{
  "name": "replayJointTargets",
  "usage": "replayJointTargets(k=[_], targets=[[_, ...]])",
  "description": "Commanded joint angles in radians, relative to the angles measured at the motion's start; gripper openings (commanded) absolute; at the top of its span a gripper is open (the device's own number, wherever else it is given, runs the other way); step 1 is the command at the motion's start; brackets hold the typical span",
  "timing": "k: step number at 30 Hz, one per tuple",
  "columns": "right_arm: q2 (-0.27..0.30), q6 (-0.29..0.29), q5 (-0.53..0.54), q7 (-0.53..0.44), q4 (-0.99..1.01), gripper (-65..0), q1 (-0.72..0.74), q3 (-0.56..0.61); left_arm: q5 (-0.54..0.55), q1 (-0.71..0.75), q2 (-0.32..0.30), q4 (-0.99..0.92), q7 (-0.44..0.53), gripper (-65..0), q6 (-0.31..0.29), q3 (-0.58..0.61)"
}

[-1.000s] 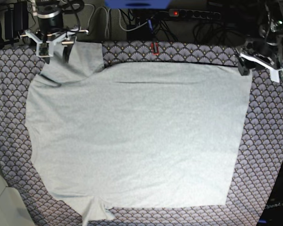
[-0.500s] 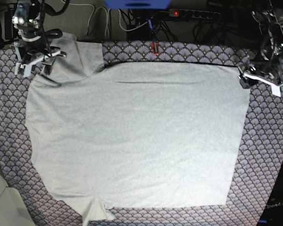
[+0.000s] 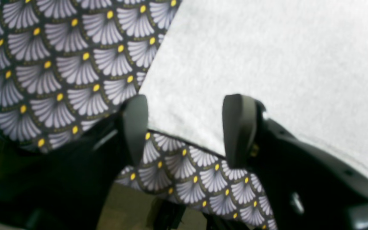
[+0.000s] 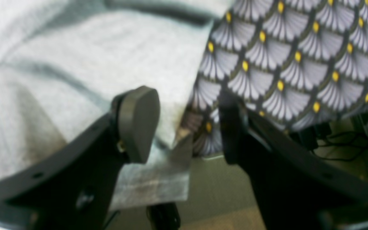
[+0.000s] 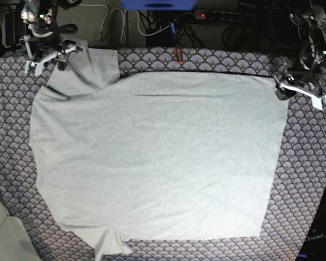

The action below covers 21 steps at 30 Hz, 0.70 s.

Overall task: Fold the T-shirt properly
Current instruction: 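Close both grippers on the grey shirt's edge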

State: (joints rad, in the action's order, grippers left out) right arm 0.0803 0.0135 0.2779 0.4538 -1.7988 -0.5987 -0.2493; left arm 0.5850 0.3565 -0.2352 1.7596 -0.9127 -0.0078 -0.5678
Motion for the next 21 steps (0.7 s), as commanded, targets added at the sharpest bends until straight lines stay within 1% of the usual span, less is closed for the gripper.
replayJointTargets(k=[1, 3, 5, 14, 17, 21], targets=[[0.003, 0.029, 0.004, -0.019, -0.016, -30.6, -0.002, 0.0, 0.003, -0.004, -0.014, 0.016, 0.016, -28.7, -0.005, -0.007], [-0.006, 0.07, 0.004, -0.017, -0.014, -30.6, -0.002, 0.0, 0.003, -0.006, -0.014, 0.016, 0.016, -28.7, -0.005, -0.007], [-0.015, 0.093, 0.002, -0.017, -0.014, -30.6, -0.002, 0.0, 0.003, -0.006, -0.014, 0.016, 0.016, -28.7, -0.005, -0.007], [-0.015, 0.095, 0.002, -0.017, 0.009, -31.4, 0.009, 0.001, 0.003, -0.006, -0.014, 0.015, 0.016, -28.7, -0.004, -0.007], [-0.015, 0.096, 0.002, -0.017, 0.052, -37.0, 0.027, 0.001, 0.003, -0.024, -0.014, 0.013, 0.016, -28.7, -0.004, -0.007], [-0.015, 0.096, 0.002, -0.017, 0.1, -46.7, 0.035, 0.001, 0.003, -0.03, -0.013, -0.036, 0.016, -28.7, -0.004, -0.007]])
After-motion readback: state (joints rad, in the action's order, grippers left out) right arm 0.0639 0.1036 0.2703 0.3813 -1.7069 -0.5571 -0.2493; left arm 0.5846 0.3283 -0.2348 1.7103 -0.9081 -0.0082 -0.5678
